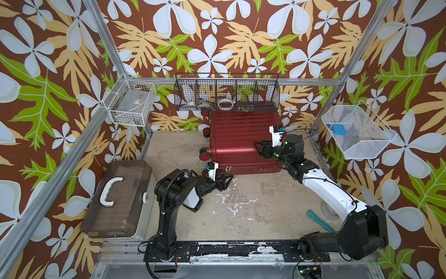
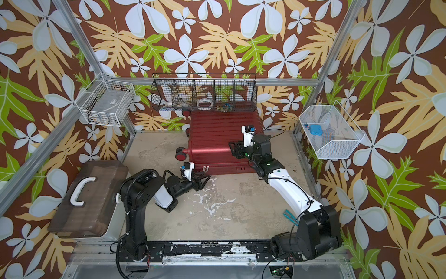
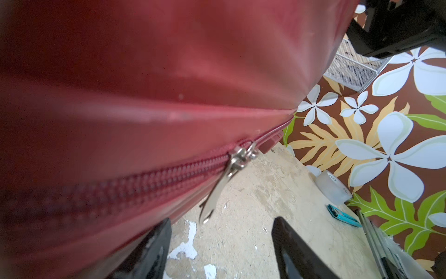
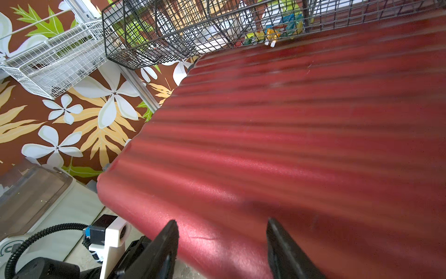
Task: Open the suitcase zippers
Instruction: Unzip the zipper on the suitcase.
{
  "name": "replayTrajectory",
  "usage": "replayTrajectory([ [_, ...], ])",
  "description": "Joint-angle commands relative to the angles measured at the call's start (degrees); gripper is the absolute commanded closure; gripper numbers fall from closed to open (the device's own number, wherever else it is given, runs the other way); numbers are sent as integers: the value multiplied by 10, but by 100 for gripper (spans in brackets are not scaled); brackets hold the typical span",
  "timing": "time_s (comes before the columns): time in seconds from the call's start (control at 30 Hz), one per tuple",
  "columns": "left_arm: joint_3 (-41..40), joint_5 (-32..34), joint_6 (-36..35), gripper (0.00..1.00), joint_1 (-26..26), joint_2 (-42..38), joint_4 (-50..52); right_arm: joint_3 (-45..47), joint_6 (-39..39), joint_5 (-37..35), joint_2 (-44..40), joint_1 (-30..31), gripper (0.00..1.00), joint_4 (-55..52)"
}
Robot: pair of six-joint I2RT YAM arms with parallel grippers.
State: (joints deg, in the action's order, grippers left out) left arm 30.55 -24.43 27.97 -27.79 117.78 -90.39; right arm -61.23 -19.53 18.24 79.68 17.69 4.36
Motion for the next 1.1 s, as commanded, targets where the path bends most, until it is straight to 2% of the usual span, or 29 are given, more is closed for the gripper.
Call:
replayTrajectory([
  [0.0,20,6,1,41,5,-4,-168,6,-4,-4,3,-1,39,-104],
  [0.13,23,2,6,50,5,-3,-168,2,-2,-3,0,-1,39,-110],
  [0.2,19,6,10,50,5,-7,-169,2,1,-4,-2,-1,39,-114],
  [0.27,13,16,10,45,5,-15,-169,2,3,-4,-3,-1,39,-115],
  [0.37,12,20,5,45,9,-26,-168,2,5,-4,-5,-4,39,-117],
  [0.57,-1,15,-2,59,12,-49,-169,5,5,0,-4,-4,39,-116],
  [0.87,-8,19,-4,69,18,-45,-168,7,7,2,-5,-4,39,-118],
  [1.07,-5,17,-6,72,19,-33,-169,5,7,1,-6,-4,39,-119],
])
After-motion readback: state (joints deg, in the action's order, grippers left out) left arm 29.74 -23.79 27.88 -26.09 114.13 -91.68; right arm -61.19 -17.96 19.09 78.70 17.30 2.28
